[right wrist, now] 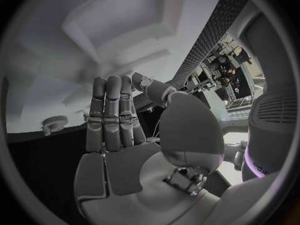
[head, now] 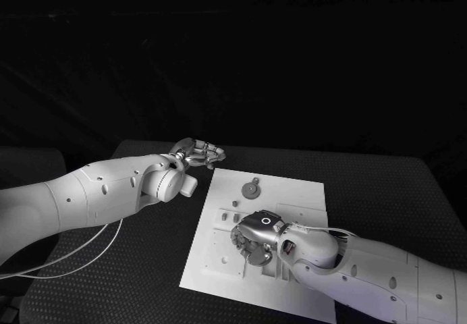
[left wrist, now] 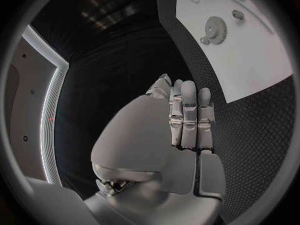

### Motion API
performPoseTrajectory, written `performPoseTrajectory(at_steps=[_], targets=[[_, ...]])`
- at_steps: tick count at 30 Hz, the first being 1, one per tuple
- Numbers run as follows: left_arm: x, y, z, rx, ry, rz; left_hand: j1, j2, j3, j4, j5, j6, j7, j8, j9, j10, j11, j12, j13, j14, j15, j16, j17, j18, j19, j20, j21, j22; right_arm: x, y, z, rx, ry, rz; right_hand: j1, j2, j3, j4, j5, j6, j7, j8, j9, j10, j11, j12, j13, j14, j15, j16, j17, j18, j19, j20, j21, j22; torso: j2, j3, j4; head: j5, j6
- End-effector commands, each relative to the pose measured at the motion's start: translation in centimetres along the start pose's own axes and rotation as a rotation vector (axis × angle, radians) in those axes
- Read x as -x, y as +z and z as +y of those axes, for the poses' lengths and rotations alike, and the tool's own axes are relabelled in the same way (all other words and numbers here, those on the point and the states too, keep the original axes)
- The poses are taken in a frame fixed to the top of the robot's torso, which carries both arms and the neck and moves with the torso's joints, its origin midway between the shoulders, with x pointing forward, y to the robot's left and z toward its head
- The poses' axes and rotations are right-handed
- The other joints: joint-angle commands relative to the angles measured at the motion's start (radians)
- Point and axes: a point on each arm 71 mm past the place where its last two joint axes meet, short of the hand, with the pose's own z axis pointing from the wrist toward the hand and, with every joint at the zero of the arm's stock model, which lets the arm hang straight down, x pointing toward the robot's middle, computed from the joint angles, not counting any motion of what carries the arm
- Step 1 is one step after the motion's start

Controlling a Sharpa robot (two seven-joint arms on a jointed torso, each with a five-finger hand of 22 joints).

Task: Assemble the parts on the task board

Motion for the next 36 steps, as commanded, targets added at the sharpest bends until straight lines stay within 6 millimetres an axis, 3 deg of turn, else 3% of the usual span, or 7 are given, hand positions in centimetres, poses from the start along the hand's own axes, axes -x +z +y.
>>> performPoseTrajectory(at_steps=[1, 4, 14, 22, 28, 29, 36], targets=[[0.0, 0.0, -0.1, -0.006, -0.005, 0.012, -0.008, 0.002, -0.006, 0.002, -0.005, -0.002, 0.006, -0.003, -0.002, 0.006, 0.002, -0.004, -0.002, 0.007, 0.0, 0.006, 0.001, -0.015, 0.005, -0.052, -0.005, 0.001, -0.7, -0.5, -0.6, -0.039, 0.007, 0.023, -0.007, -0.007, -0.01, 0.0, 0.003, -0.019, -0.003, -0.012, -0.004, -0.073, 0.054, -0.027, -0.022, -0.001, 0.013, -0.006, 0.001, -0.011, -0.007, -0.001, -0.008, 0.003, 0.0, 0.0, -0.0003, -0.003, 0.003], [0.0, 0.0, -0.1, -0.006, -0.005, 0.012, -0.009, 0.002, -0.006, 0.002, -0.006, -0.002, 0.006, -0.003, -0.002, 0.006, 0.002, -0.004, -0.002, 0.007, 0.0, 0.006, 0.001, -0.015, 0.005, -0.052, -0.006, 0.001, -0.6, -0.6, -0.7, -0.04, 0.009, 0.021, -0.006, -0.02, -0.024, 0.001, 0.005, -0.05, -0.002, -0.03, -0.014, -0.118, 0.066, -0.028, -0.035, -0.006, 0.024, -0.012, 0.003, -0.011, -0.015, 0.002, -0.014, 0.005, 0.0, 0.0003, -0.0002, -0.004, 0.004], [0.2, -0.1, 0.0, -0.004, -0.005, 0.011, -0.009, 0.002, -0.006, 0.002, -0.006, -0.002, 0.006, -0.004, -0.002, 0.006, 0.002, -0.005, -0.002, 0.006, 0.0, 0.005, 0.001, -0.015, 0.005, -0.052, -0.006, 0.002, 0.3, -1.3, -1.4, -0.056, 0.01, -0.021, -0.001, -0.025, -0.03, 0.005, 0.004, -0.056, 0.005, -0.034, -0.021, -0.146, 0.074, -0.027, -0.046, -0.008, 0.03, -0.016, 0.006, -0.011, -0.018, 0.004, -0.019, 0.007, 0.001, 0.0007, -0.0001, -0.012, 0.008], [0.5, -0.1, 0.0, -0.003, -0.003, 0.005, -0.009, 0.002, -0.006, 0.002, -0.006, -0.002, 0.006, -0.004, -0.002, 0.006, 0.002, -0.005, -0.002, 0.006, 0.0, 0.005, 0.001, -0.015, 0.005, -0.052, -0.007, 0.002, 4.1, -2.5, -3.8, -0.112, 0.104, -0.128, 0.008, -0.029, -0.021, 0.021, 0.001, -0.048, 0.005, -0.03, -0.025, -0.123, 0.065, -0.014, -0.046, 0.014, 0.021, -0.005, 0.015, -0.011, 0.003, -0.004, -0.01, 0.015, 0.001, 0.0012, -0.0007, -0.025, 0.022], [0.7, -0.2, 0.1, -0.002, -0.003, 0.003, -0.009, 0.002, -0.006, 0.002, -0.006, -0.002, 0.006, -0.004, -0.002, 0.006, 0.002, -0.006, -0.002, 0.006, 0.0, 0.005, 0.001, -0.015, 0.005, -0.052, -0.007, 0.002, 7.5, -4.5, -6.5, -0.162, 0.063, -0.088, -0.013, -0.025, -0.041, 0.032, 0.007, -0.046, 0.006, -0.029, -0.028, -0.118, 0.062, -0.014, -0.048, 0.026, 0.019, 0.006, 0.023, -0.011, 0.016, -0.01, 0.0, 0.024, -0.001, 0.0005, -0.0014, -0.029, 0.03], [0.7, -0.2, 0.1, -0.002, -0.003, 0.005, -0.009, 0.002, -0.006, 0.002, -0.006, -0.002, 0.006, -0.004, -0.002, 0.006, 0.002, -0.006, -0.002, 0.006, 0.0, 0.005, 0.001, -0.015, 0.005, -0.052, -0.007, 0.002, 7.8, -5.1, -7.0, -0.175, 0.07, -0.082, -0.029, -0.024, -0.053, 0.041, 0.017, -0.042, 0.012, -0.027, -0.029, -0.112, 0.06, -0.011, -0.047, 0.032, 0.016, 0.01, 0.026, -0.011, 0.023, -0.012, 0.004, 0.027, 0.0, 0.0005, -0.0023, -0.029, 0.033], [0.9, -0.2, 0.2, -0.002, -0.003, 0.002, -0.009, 0.002, -0.006, 0.002, -0.006, -0.002, 0.006, -0.004, -0.002, 0.005, 0.002, -0.007, -0.003, 0.005, 0.0, 0.005, 0.001, -0.015, 0.005, -0.052, -0.007, 0.002, 8.7, -7.3, -8.7, -0.227, 0.077, -0.014, -0.07, -0.025, -0.115, 0.033, 0.044, -0.048, 0.003, -0.029, -0.033, -0.135, 0.067, -0.024, -0.056, 0.03, 0.023, 0.011, 0.031, -0.011, 0.018, -0.015, 0.002, 0.034, 0.001, 0.0016, -0.0033, -0.033, 0.039]])
